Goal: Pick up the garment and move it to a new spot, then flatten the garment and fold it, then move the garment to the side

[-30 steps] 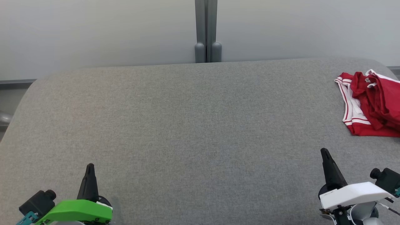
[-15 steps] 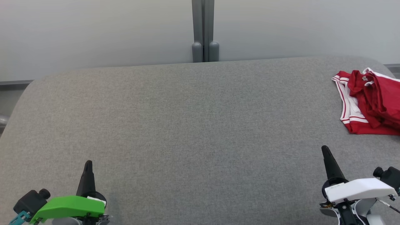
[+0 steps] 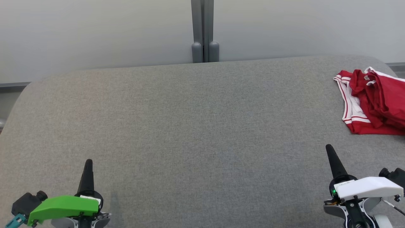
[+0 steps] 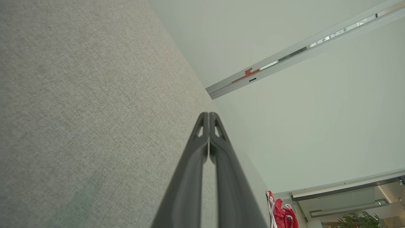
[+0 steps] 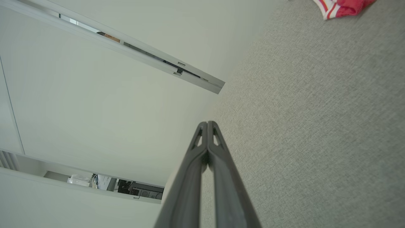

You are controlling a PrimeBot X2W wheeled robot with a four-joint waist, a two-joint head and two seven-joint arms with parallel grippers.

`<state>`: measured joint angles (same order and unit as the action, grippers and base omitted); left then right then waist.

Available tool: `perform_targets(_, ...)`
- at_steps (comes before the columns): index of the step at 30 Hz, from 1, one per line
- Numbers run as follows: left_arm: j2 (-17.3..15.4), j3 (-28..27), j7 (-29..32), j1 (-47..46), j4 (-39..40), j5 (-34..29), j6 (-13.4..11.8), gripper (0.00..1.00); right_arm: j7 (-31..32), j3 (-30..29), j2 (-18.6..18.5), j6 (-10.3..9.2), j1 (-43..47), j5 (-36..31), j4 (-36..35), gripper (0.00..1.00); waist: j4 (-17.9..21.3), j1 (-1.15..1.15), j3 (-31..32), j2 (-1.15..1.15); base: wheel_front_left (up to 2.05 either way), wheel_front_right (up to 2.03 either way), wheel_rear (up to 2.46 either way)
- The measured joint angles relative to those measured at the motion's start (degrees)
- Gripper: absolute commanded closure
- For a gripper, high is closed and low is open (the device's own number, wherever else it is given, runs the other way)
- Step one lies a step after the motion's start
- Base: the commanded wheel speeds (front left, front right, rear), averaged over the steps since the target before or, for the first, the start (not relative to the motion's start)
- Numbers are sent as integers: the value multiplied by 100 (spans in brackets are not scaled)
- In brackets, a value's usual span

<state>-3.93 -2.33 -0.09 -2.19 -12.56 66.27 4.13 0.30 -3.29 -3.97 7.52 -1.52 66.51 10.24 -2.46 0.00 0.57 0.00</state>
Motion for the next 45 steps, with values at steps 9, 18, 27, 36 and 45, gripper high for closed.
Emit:
perform_targets(9, 27, -86, 122, -71, -35, 492, 68, 100, 102, -46, 8, -2, -66, 476, 70, 100, 37, 0, -11, 0, 0, 0, 0)
perform_targets(18, 51, -151, 242, -119, -57, 925, 123, 100, 199, -93, 16, -4, -138, 942, 141, 100, 76, 0, -23, 0, 0, 0, 0)
perform_targets(27, 67, -219, 341, -193, -77, 1340, 174, 100, 291, -131, 25, -4, -232, 1361, 191, 100, 113, 0, -35, 0, 0, 0, 0)
perform_targets(36, 77, -285, 441, -247, -96, 1718, 218, 100, 371, -168, 42, -4, -284, 1742, 249, 100, 150, 0, -46, 0, 0, 0, 0)
perform_targets(45, 90, -334, 536, -290, -119, 2082, 261, 100, 465, -203, 52, -4, -350, 2112, 304, 100, 189, 0, -57, 0, 0, 0, 0)
